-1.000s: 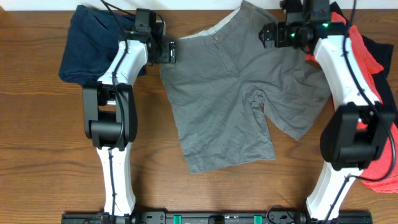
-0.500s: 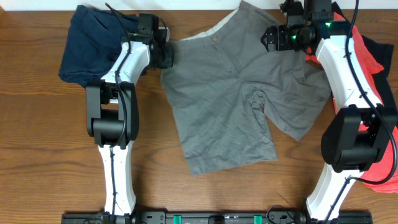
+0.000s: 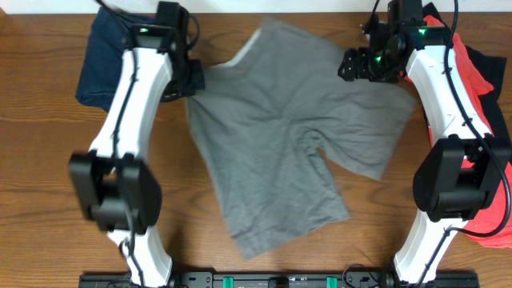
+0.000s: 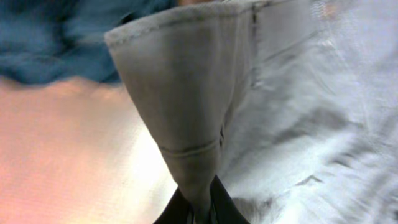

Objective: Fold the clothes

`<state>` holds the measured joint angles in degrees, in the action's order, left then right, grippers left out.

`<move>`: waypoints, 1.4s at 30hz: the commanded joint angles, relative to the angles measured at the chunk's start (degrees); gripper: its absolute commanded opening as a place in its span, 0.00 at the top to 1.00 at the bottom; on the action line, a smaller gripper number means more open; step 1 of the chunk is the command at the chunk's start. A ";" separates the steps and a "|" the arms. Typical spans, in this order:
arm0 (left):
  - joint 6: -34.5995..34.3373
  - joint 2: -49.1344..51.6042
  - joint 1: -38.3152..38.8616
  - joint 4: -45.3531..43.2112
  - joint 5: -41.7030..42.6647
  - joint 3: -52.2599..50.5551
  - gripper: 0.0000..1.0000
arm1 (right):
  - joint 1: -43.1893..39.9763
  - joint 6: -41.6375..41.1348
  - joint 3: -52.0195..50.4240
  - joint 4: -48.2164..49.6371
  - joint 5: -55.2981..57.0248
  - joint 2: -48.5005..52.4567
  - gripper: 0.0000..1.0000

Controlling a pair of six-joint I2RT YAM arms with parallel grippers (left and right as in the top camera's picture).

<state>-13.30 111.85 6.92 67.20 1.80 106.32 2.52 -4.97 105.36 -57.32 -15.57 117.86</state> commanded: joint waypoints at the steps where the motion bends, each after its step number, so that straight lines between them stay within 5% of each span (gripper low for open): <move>1: -2.49 -3.06 -0.13 4.55 -5.18 0.09 0.94 | 0.63 -2.97 0.26 -2.21 2.10 0.22 0.17; 10: -4.09 -3.85 -0.13 11.78 -10.12 0.02 0.94 | 3.06 -3.85 -3.52 -4.26 3.56 0.22 0.16; 18: -4.83 -3.85 -0.20 6.84 -10.67 0.02 0.94 | 7.93 -5.25 -9.94 -4.04 2.38 0.20 0.40; 42: -4.81 -3.85 -0.24 6.51 -10.67 0.02 0.94 | 21.62 -1.16 -22.93 -3.06 0.42 0.22 0.42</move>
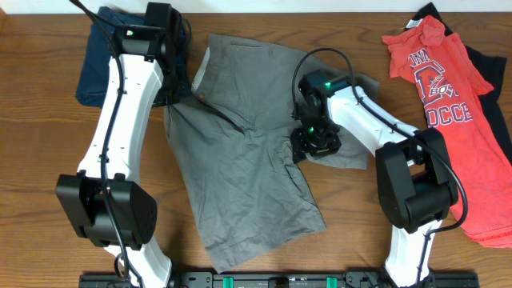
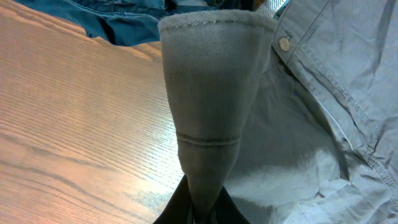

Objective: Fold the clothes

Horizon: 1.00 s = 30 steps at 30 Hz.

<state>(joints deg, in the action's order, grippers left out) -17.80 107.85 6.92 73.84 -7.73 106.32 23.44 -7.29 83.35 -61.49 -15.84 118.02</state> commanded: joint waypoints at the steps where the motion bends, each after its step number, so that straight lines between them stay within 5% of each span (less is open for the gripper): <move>1: -0.31 0.15 -0.24 -0.20 -1.11 0.02 0.94 | 0.76 1.09 -1.42 2.36 1.44 0.07 0.42; 4: -0.31 0.15 -0.24 -0.20 -1.11 0.02 0.93 | 0.61 0.15 -3.56 6.91 2.84 0.07 0.43; 6: -0.31 0.15 -0.24 -0.17 -1.11 0.02 0.83 | 0.52 0.00 -4.46 8.85 2.84 0.07 0.43; 30: 0.63 0.15 -0.24 -1.27 -1.14 0.04 0.83 | -7.17 -0.42 -4.61 21.46 8.85 0.07 0.50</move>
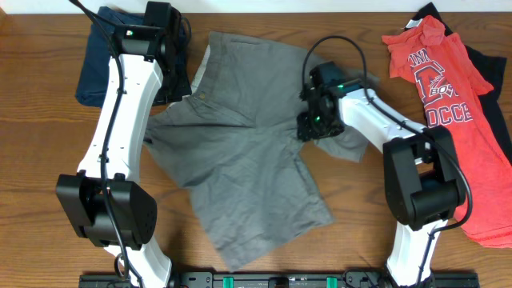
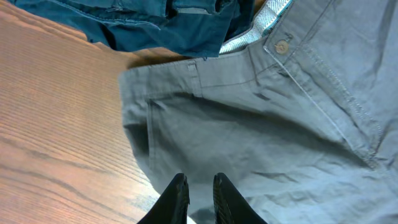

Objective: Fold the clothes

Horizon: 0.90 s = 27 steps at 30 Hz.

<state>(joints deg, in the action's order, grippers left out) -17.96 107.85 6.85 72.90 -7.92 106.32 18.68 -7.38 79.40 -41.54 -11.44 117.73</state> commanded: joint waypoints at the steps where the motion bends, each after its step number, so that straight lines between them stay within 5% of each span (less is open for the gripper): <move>1: 0.76 0.15 -0.17 -0.44 -0.94 0.04 0.83 | -3.26 -0.33 -0.66 2.67 4.57 0.35 0.51; 16: 0.68 0.15 -0.17 -3.72 -0.26 0.04 0.75 | -13.86 4.28 -0.57 18.99 6.03 0.35 0.51; 27: 0.72 0.15 -0.17 -3.80 -0.28 0.02 0.71 | -14.67 0.81 -0.44 3.06 8.20 0.35 0.48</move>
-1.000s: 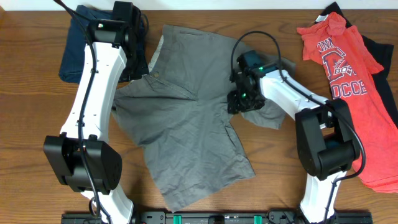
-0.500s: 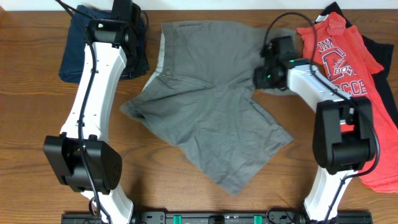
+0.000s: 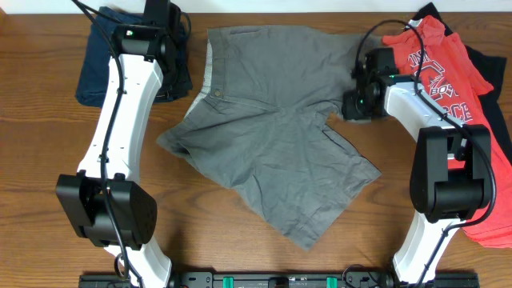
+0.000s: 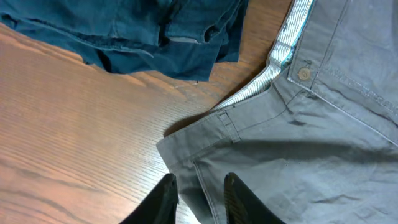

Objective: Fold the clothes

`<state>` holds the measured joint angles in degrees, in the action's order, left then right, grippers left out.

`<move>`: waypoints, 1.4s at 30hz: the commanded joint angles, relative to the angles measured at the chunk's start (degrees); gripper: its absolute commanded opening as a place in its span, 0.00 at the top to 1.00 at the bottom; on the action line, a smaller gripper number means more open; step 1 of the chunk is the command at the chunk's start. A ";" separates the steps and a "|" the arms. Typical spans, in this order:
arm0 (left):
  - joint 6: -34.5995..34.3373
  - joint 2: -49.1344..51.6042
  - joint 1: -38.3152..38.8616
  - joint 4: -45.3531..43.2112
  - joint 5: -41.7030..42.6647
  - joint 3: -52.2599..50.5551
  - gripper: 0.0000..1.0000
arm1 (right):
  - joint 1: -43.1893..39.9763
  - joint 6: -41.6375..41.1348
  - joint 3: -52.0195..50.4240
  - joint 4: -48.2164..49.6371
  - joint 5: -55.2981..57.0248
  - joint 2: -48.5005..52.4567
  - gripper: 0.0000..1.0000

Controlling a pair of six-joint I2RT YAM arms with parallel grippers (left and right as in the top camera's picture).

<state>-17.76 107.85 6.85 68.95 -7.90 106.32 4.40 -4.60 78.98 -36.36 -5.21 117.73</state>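
Grey shorts (image 3: 272,136) lie spread flat in the middle of the table, waistband to the upper left, with the button (image 4: 303,73) and striped lining showing. My left gripper (image 4: 198,190) is open just over the waistband's corner (image 4: 186,149), holding nothing; in the overhead view the left gripper (image 3: 178,80) sits between the blue garment and the shorts. The right gripper (image 3: 350,108) rests at the right edge of the shorts and appears shut on the cloth there.
A folded dark blue garment (image 3: 100,64) lies at the back left, right beside the waistband. At the far right a red printed T-shirt (image 3: 448,80) lies on a black garment (image 3: 490,64). Bare wooden table (image 3: 64,160) surrounds the shorts.
The right gripper has moved right, from mid-table to the shorts' right edge, and the shorts now lie wider and flatter toward the right. The left fingers stand wider apart, slightly further back.
First my left gripper was shut on a raised fold of the grey cloth, with the right arm back by the red shirt. Later the right gripper was down at the shorts' middle. Then the left had let go, the waistband lying flat. Now the shorts are spread out.
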 commanded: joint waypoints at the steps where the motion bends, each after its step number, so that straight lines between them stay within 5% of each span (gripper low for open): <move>1: 0.52 0.15 -0.17 0.13 -0.31 0.02 0.71 | -0.68 -2.27 -0.02 -3.30 2.32 0.35 0.47; 15: 4.42 -0.22 -2.43 2.60 -0.31 0.04 0.70 | -6.82 2.80 5.22 -12.68 -8.57 -11.08 0.33; 29: 3.61 -1.18 -7.80 13.46 0.20 -2.34 0.66 | 4.00 -0.15 5.11 -34.07 -8.76 -24.50 0.29; 42: 1.38 -1.18 -7.80 -6.56 3.87 -25.29 0.48 | 15.76 -3.72 1.20 -35.36 -6.78 -24.50 0.20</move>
<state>-15.70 107.48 -0.93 64.71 -4.78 84.09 18.79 -7.01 80.97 -71.42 -13.19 92.99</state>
